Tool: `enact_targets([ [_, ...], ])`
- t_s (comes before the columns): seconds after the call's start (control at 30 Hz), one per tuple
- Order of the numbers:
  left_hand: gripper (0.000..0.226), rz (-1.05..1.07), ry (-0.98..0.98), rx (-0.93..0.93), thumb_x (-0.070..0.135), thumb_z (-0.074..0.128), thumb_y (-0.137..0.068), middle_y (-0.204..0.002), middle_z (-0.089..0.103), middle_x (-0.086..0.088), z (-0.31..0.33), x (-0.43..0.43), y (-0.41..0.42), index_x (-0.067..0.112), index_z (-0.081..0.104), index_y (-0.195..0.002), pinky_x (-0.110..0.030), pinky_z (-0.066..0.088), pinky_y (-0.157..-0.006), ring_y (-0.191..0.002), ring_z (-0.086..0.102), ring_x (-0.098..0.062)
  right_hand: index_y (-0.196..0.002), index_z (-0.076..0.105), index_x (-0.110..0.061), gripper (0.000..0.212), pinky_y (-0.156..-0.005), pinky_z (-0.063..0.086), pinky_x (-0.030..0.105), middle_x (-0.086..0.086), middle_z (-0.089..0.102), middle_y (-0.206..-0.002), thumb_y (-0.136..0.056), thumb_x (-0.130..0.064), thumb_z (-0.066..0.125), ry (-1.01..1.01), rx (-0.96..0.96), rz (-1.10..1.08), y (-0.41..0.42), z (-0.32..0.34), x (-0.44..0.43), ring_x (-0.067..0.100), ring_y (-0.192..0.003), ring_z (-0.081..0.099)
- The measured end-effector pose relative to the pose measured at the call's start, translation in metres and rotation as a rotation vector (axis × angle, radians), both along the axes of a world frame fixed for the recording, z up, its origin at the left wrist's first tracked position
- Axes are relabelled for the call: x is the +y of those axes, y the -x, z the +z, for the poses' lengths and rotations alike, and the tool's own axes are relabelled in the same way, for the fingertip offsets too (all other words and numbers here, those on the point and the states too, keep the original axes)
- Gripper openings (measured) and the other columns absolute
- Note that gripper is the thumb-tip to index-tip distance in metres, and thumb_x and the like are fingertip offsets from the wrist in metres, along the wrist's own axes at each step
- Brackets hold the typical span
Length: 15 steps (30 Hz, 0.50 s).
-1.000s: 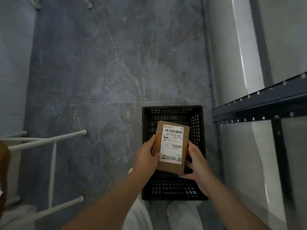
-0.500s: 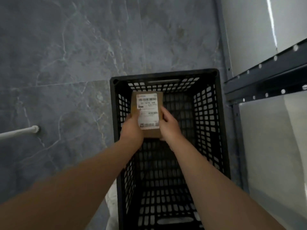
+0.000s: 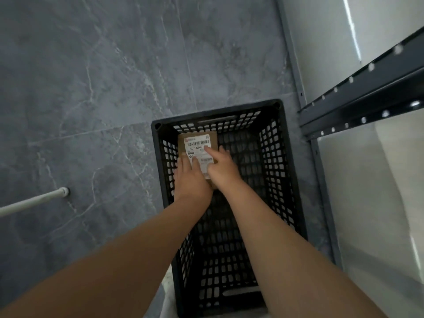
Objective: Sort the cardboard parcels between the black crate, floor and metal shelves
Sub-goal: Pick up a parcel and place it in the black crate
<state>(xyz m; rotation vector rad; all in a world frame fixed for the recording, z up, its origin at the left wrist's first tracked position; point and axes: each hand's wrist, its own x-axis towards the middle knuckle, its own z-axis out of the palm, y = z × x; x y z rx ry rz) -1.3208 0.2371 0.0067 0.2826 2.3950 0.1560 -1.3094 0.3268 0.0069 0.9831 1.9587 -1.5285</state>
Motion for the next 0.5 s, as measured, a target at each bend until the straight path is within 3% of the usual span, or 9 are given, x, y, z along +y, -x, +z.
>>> enact_targets([
  [0.07,0.083,-0.065,0.003,0.01,0.031,0.056,-0.094,-0.162,0.0,-0.017,0.041,0.017,0.016,0.007,0.006,-0.155,-0.043,0.003,-0.123,-0.15,-0.003,-0.031,-0.144,0.046,-0.03,0.053,-0.123,0.009,0.046,0.001,0.016,-0.163,-0.097,-0.006,0.042,-0.052,0.039,0.051,0.01,0.043,0.012,0.019,-0.151,0.006],
  [0.17,0.084,-0.139,-0.016,0.034,0.024,0.063,-0.09,-0.163,-0.005,-0.013,0.126,0.044,0.042,0.017,0.011,-0.155,-0.044,0.0,-0.122,-0.15,-0.008,-0.028,-0.148,0.04,-0.028,0.05,-0.122,0.015,0.042,0.001,0.021,-0.162,-0.101,-0.013,0.042,-0.099,0.074,0.069,0.03,0.117,0.04,0.017,-0.15,0.014],
  [0.3,0.056,-0.136,-0.039,0.177,0.025,0.032,-0.104,-0.163,-0.009,-0.011,0.261,0.076,0.088,0.019,0.012,-0.155,-0.047,-0.003,-0.122,-0.15,-0.012,-0.025,-0.155,0.024,-0.023,0.062,-0.117,0.028,0.032,0.003,0.029,-0.159,-0.098,-0.012,0.045,-0.25,0.129,0.024,0.071,0.242,0.093,0.021,-0.142,0.034],
  [0.4,0.053,-0.102,-0.129,0.362,0.027,0.023,-0.105,-0.164,-0.007,-0.006,0.383,0.097,0.127,0.023,0.01,-0.156,-0.047,-0.006,-0.121,-0.151,-0.011,-0.021,-0.156,0.02,-0.02,0.064,-0.116,0.024,0.028,0.003,0.024,-0.161,-0.098,-0.01,0.043,-0.387,0.244,0.012,0.106,0.372,0.129,0.019,-0.145,0.029],
  [0.5,0.053,-0.116,-0.201,0.621,0.032,0.024,-0.104,-0.164,-0.001,-0.004,0.527,0.104,0.154,0.024,0.012,-0.155,-0.049,-0.003,-0.12,-0.151,-0.006,-0.019,-0.156,0.019,-0.016,0.064,-0.12,0.019,0.037,0.007,0.02,-0.162,-0.097,-0.008,0.043,-0.552,0.467,0.125,0.124,0.523,0.148,0.021,-0.149,0.021],
])
